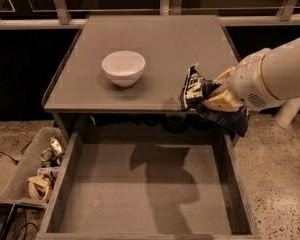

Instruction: Place blue chip bag into top drawer

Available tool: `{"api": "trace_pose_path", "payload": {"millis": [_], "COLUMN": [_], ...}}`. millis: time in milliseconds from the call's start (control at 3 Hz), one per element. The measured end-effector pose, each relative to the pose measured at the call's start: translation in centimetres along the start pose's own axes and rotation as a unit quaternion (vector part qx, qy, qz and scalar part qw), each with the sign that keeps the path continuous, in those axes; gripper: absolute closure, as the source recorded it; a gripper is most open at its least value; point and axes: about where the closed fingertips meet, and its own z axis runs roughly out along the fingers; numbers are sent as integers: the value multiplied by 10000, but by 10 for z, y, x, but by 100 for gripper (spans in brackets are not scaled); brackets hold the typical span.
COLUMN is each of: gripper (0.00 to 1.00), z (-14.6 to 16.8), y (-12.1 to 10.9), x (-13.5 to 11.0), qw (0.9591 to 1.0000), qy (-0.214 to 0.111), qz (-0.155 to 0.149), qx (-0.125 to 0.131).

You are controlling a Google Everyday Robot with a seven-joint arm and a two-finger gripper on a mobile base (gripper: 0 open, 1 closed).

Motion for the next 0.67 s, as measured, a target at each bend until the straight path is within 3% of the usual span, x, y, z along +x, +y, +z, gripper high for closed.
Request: {"api": "trace_pose_path", "payload": {"millis": [333,667], "gripper": [100,100], "z": [0,2], "y": [0,24], "x": [0,-10], "qw": [10000,9994], "qy": [-2,-197], "qz": [-1,-256], "qx": [0,-160]}}
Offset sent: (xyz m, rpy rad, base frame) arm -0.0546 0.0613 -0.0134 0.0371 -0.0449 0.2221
